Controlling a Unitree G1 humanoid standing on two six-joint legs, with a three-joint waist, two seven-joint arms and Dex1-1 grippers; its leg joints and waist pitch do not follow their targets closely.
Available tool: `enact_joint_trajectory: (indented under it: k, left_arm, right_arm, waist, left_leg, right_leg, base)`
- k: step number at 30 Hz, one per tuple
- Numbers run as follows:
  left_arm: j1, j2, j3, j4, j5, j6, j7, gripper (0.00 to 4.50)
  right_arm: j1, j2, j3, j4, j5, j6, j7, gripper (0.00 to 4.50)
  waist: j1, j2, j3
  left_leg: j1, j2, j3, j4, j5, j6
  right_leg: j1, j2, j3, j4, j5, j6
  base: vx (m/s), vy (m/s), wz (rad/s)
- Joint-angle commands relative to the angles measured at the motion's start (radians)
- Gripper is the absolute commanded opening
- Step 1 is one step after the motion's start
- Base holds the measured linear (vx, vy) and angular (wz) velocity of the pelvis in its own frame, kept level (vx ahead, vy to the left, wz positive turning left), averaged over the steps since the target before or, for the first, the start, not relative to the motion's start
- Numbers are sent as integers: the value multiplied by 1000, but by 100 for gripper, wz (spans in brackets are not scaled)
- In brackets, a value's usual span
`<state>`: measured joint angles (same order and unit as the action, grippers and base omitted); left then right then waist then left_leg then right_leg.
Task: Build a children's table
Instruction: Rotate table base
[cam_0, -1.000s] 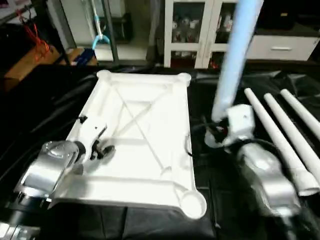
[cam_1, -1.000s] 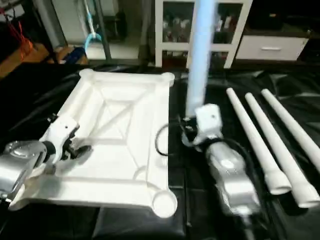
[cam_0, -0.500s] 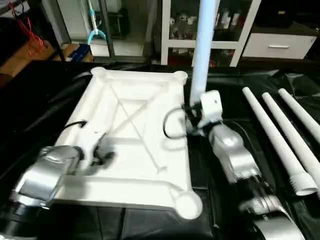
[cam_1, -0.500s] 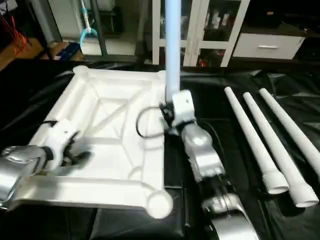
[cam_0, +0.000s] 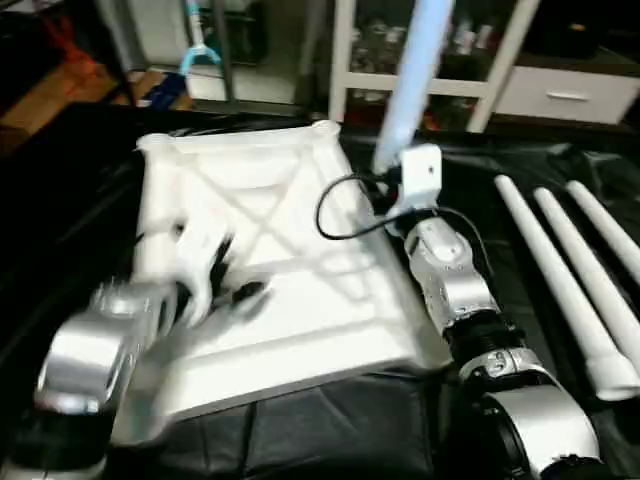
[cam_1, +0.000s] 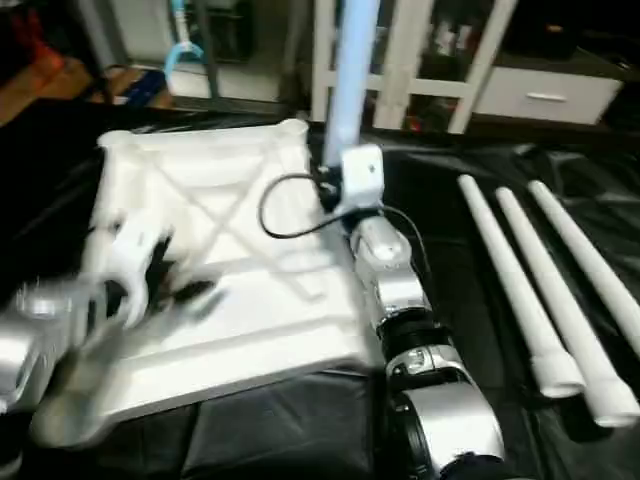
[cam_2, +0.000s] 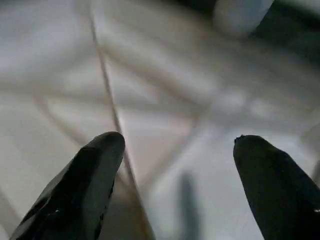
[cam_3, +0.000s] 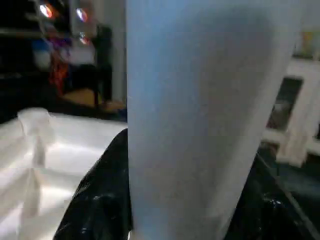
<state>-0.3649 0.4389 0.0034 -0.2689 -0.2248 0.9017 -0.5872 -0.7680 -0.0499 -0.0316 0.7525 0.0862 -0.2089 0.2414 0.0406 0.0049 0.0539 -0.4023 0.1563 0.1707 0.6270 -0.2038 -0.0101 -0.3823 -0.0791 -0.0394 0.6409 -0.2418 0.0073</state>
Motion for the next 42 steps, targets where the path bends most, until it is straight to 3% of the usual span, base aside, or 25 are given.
enact_joint_trajectory:
  k: [1, 2, 3, 5, 6, 7, 8, 10, 11, 12, 14, 15, 16, 17, 19, 20, 22, 23, 27, 30, 31, 33, 35, 39, 42]
  left_arm:
    - [-2, -5, 11, -2, -11, -5, -4, 388]
    - [-18, -8, 10, 7, -4, -13, -2, 388]
    - [-31, -10, 7, 15, 5, -21, 0, 388]
    - [-53, 1, -21, 34, 34, -64, -6, 388]
    - [-56, 4, -26, 38, 39, -74, -6, 388]
    - [-62, 13, -49, 52, 57, -116, -11, 388]
    - [-64, 21, -66, 62, 65, -151, -15, 388]
    - [-65, 22, -103, 82, 80, -225, -30, 388]
    - [-64, 18, -119, 88, 82, -246, -38, 388]
    - [-60, 7, -135, 92, 82, -270, -49, 388]
    - [-56, -28, -161, 100, 73, -295, -69, 388]
    - [-55, -48, -162, 107, 68, -307, -66, 388]
    - [-54, -61, -162, 113, 64, -316, -63, 388]
    - [-56, -72, -168, 129, 69, -322, -49, 388]
    - [-62, -78, -211, 185, 110, -355, -20, 388]
    - [-80, -91, -240, 254, 155, -358, 28, 388]
    - [-93, -100, -258, 301, 186, -358, 60, 388]
    - [-121, -128, -256, 374, 197, -320, 91, 388]
    - [-151, -126, -264, 442, 221, -340, 75, 388]
    - [-179, -102, -311, 523, 249, -458, 23, 388]
    - [-190, -98, -321, 548, 258, -470, 19, 388]
    - [-219, -93, -335, 606, 276, -498, 3, 388]
    - [-250, -88, -344, 661, 291, -512, -7, 388]
    - [-305, -66, -365, 761, 323, -557, -46, 373]
    - [-339, -46, -380, 819, 336, -582, -87, 332]
  right_arm:
    - [22, -35, -33, -61, 27, -3, 15, 186]
    - [54, -58, -40, -125, 36, 12, 32, 186]
    - [85, -75, -46, -189, 47, 30, 49, 186]
    - [174, -106, -40, -373, 73, 98, 88, 186]
    - [187, -110, -38, -401, 79, 109, 95, 186]
    - [225, -120, -29, -480, 91, 144, 112, 186]
    - [245, -126, -22, -524, 97, 165, 122, 186]
    - [304, -147, -1, -652, 127, 231, 155, 186]
    - [335, -164, 10, -716, 147, 266, 170, 186]
    - [376, -190, 18, -795, 173, 308, 187, 186]
    - [482, -280, 17, -969, 213, 409, 223, 186]
    - [513, -304, 3, -1000, 201, 427, 226, 186]
    - [532, -317, -7, -1017, 191, 437, 226, 186]
    - [547, -321, -25, -1031, 180, 454, 217, 186]
    - [570, -319, -70, -1048, 170, 485, 184, 186]
    - [576, -314, -94, -1049, 163, 499, 155, 186]
    - [579, -312, -108, -1049, 159, 506, 136, 186]
    - [579, -316, -116, -1061, 169, 530, 106, 186]
    - [584, -339, -110, -1098, 191, 575, 92, 186]
    - [590, -338, -113, -1118, 184, 607, 109, 186]
    - [588, -337, -112, -1117, 184, 611, 110, 186]
    - [584, -339, -105, -1117, 188, 619, 114, 186]
    - [582, -344, -95, -1121, 193, 627, 120, 186]
    - [586, -358, -74, -1142, 213, 651, 142, 186]
    - [590, -364, -67, -1154, 213, 660, 159, 186]
  waist:
    - [-4, 27, -70]
    - [-5, 29, -69]
    - [-3, 23, -72]
    - [0, 33, -71]
    - [2, 30, -74]
    - [-1, 33, -73]
    - [-1, 40, -75]
    - [-9, 31, -69]
    - [-14, 35, -65]
    - [-12, 49, -68]
    - [-10, 48, -66]
    - [-6, 54, -66]
    - [-4, 51, -66]
    - [-8, 51, -66]
    - [-16, 56, -64]
    - [-23, 56, -59]
    - [-26, 53, -61]
    - [-35, 61, -61]
    - [-43, 57, -66]
    - [-46, 57, -70]
    - [-47, 44, -71]
    - [-41, 55, -76]
    - [-38, 53, -76]
    - [-33, 53, -75]
    - [-29, 56, -75]
  left_leg:
    - [40, 61, -18, -74, -6, 28]
    - [40, 60, -17, -75, -17, 20]
    - [45, 62, -16, -74, -24, 6]
    - [41, 58, -21, -74, -16, -3]
    - [40, 60, -22, -75, -16, -4]
    - [35, 56, -25, -77, -21, -1]
    - [38, 58, -23, -76, -36, -3]
    - [30, 57, -24, -82, -74, 1]
    - [31, 60, -24, -84, -105, 3]
    - [32, 61, -25, -83, -109, 0]
    - [36, 66, -23, -82, -94, 7]
    - [38, 66, -22, -80, -93, 12]
    - [40, 68, -20, -80, -92, 14]
    - [28, 62, -21, -82, -93, 18]
    - [28, 61, -22, -85, -145, 11]
    - [33, 62, -21, -88, -188, 2]
    - [33, 60, -23, -89, -211, -11]
    - [34, 58, -22, -88, -218, -22]
    - [27, 56, -26, -85, -162, -3]
    - [26, 57, -25, -80, -127, 30]
    - [25, 59, -24, -80, -101, 46]
    - [27, 59, -24, -75, -64, 62]
    - [28, 58, -23, -73, -44, 79]
    - [29, 60, -21, -74, -61, 78]
    - [32, 62, -22, -76, -76, 66]
  right_leg:
    - [39, -52, 32, -43, 215, -284]
    - [39, -51, 32, -47, 208, -276]
    - [38, -50, 34, -47, 215, -259]
    - [46, -46, 35, -51, 241, -226]
    - [47, -49, 35, -50, 248, -222]
    - [51, -49, 34, -52, 238, -223]
    - [47, -51, 34, -53, 230, -225]
    - [52, -52, 36, -61, 181, -234]
    - [51, -54, 39, -65, 130, -240]
    - [51, -56, 38, -62, 122, -242]
    - [51, -54, 41, -68, 136, -235]
    - [47, -54, 42, -70, 137, -234]
    - [46, -54, 42, -72, 137, -233]
    - [50, -56, 41, -71, 113, -242]
    - [47, -57, 40, -78, 29, -241]
    - [39, -52, 41, -89, -31, -225]
    - [42, -53, 41, -89, -72, -216]
    - [37, -53, 42, -93, -105, -203]
    - [44, -53, 40, -91, -45, -207]
    - [44, -56, 39, -89, -5, -219]
    - [45, -56, 38, -89, 28, -226]
    - [44, -58, 37, -79, 70, -237]
    - [44, -57, 37, -76, 104, -249]
    - [46, -62, 38, -77, 92, -255]
    - [44, -61, 38, -76, 74, -254]
  base:
    - [0, 0, 0]
    - [0, 0, 0]
    - [0, 0, 0]
    - [0, 0, 0]
    - [0, 0, 0]
    - [0, 0, 0]
    - [0, 0, 0]
    - [0, 0, 0]
    - [0, 0, 0]
    - [0, 0, 0]
    - [0, 0, 0]
    - [0, 0, 0]
    - [0, 0, 0]
    - [0, 0, 0]
    - [0, 0, 0]
    - [0, 0, 0]
    - [0, 0, 0]
    - [0, 0, 0]
    - [0, 0, 0]
    - [0, 0, 0]
    - [0, 0, 0]
    - [0, 0, 0]
    - [0, 0, 0]
    - [0, 0, 0]
    - [0, 0, 0]
